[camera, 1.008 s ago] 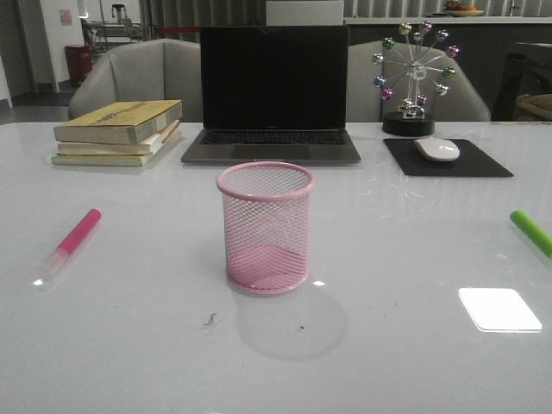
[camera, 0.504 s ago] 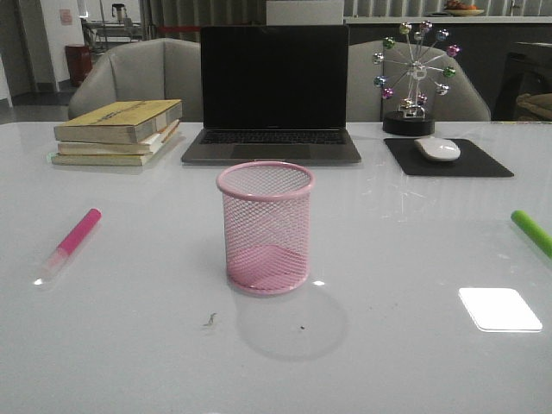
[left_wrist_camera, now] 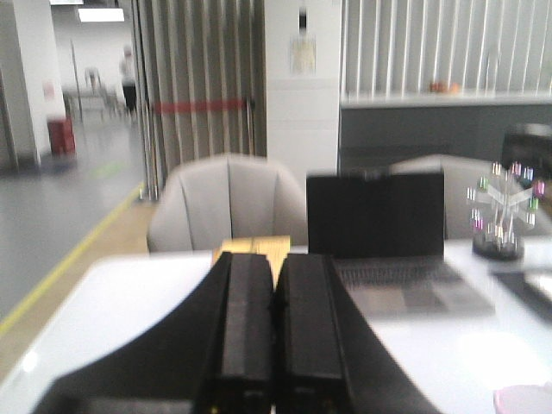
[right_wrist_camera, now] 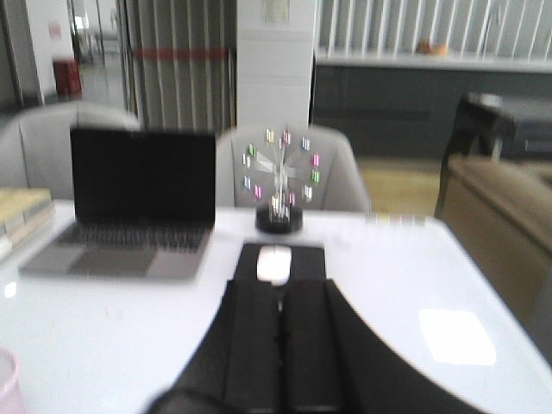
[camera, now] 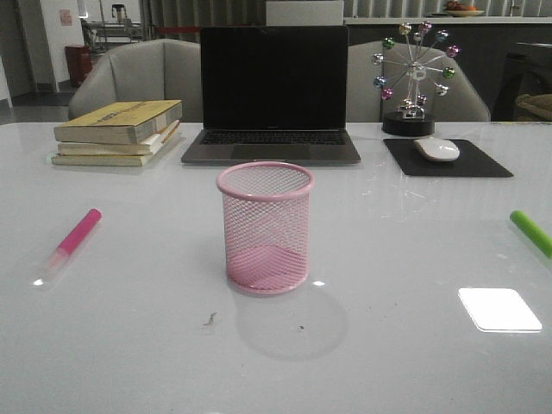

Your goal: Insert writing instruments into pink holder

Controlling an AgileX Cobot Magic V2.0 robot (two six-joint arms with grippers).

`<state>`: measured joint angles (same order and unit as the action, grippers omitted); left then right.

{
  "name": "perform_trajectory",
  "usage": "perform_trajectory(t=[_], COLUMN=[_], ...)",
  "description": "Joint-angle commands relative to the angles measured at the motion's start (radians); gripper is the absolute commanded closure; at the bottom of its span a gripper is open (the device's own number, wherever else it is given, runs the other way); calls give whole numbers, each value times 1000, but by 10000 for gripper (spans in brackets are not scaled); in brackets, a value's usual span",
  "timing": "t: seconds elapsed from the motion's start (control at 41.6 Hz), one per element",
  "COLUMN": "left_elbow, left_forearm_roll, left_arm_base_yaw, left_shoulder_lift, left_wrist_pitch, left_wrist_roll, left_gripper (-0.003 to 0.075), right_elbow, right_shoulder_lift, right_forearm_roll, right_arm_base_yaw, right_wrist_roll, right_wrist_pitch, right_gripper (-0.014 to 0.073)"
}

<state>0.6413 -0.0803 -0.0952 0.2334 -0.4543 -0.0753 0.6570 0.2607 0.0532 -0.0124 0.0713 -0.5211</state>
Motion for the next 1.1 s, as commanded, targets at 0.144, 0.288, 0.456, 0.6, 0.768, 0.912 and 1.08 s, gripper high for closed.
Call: perform_trajectory(t=[0.144,0.288,0.456,0.6,0.768,0.912,1.08], left_elbow=[9,-1,-6,-8,-11,-12,-12], left_forearm_roll=[-7,-5,-5,-5,-5,-27,-37], left_arm_base_yaw=[3,3,3,3,3,-12,-129], left_shoulder_lift=[145,189,223,229,229,229,229], left_wrist_pitch=[-118,-146,-172,-181,-181,-181,-175], left_wrist_roll=[6,6,6,6,6,4,-17], left_gripper=[623,623,622,493,112,85,87], right_elbow=[1,-43,-97,-114,-114,-114,-75], right_shoulder_lift=[155,220,258,272,276,285,396], right_forearm_roll=[7,7,3,-4,-4,6,62], right_arm_base_yaw=[2,2,2,2,2,4,5], right_wrist_roll=[0,0,0,0,0,23,91], right_wrist_pitch=[-146,-191,-194,-218,-233,-212,-197], right_gripper=[557,557,553,408,104,83,83])
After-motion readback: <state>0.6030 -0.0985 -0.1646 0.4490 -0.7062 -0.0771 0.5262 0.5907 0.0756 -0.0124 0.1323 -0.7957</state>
